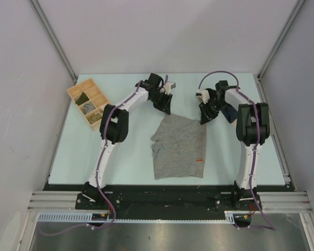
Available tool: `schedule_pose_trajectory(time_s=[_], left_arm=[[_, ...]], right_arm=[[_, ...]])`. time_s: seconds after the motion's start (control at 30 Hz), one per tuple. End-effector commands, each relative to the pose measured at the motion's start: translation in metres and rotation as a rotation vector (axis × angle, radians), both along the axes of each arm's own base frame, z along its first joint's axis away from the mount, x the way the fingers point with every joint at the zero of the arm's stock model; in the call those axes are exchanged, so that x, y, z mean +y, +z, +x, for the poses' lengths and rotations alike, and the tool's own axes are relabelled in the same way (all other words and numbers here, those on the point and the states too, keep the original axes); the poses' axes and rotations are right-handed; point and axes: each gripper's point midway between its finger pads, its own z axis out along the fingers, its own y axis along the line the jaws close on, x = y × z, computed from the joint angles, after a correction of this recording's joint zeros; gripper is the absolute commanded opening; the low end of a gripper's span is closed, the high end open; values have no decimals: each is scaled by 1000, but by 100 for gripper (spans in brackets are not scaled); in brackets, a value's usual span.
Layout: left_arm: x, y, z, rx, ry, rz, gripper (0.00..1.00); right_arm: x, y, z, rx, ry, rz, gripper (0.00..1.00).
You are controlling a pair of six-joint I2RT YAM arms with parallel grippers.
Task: Roll the underwear
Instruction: Fold the underwear at the center of the board.
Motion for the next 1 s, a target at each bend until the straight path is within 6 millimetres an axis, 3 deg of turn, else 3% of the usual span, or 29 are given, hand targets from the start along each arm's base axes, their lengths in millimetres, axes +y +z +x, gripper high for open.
schedule_pose_trajectory(time_s=[0.0, 0.1, 0.13, 0.23, 0.27, 0.33, 0.37, 0.53, 0.63, 0.7, 0.73, 0.77, 0.83, 0.87, 0.93, 0.97], left_arm=[[-7, -6, -20, 91, -47, -18, 34], [-8, -1, -14, 73, -37, -18, 13], [-8, 2, -11, 58, -32, -19, 1], [-7, 28, 8, -16, 15, -45, 1], [-5, 52, 15, -57, 41, -72, 0], [1, 76, 33, -142, 81, -105, 0], [4, 103, 38, -187, 111, -135, 1], [27, 161, 58, -352, 153, -204, 0], [24, 168, 48, -346, 114, -226, 0], [24, 169, 36, -339, 98, -238, 0], [23, 170, 30, -331, 85, -252, 0], [24, 159, 21, -310, 77, -250, 0], [25, 171, 6, -333, 39, -265, 0], [27, 159, -6, -295, 27, -259, 0], [28, 166, -22, -304, 3, -263, 0], [32, 151, -33, -268, 4, -251, 0]], right_arm=[[3, 3, 3, 1, 0, 18, 31], [3, 7, 5, -13, 2, 23, 23], [4, 9, 6, -21, 2, 24, 17], [4, 25, 19, -76, -1, 23, 5], [3, 31, 24, -96, -4, 18, 3], [3, 50, 34, -149, -11, 27, 1], [4, 63, 43, -185, -15, 35, 0], [9, 109, 61, -318, 4, 81, 0], [13, 122, 55, -357, 37, 106, 0], [11, 117, 44, -358, 52, 104, 0], [11, 131, 40, -401, 66, 114, 0], [10, 122, 31, -388, 84, 114, 0], [13, 124, 17, -390, 116, 139, 0], [12, 124, 5, -395, 138, 145, 0], [18, 124, -11, -397, 175, 184, 0], [21, 129, -18, -406, 191, 197, 0]])
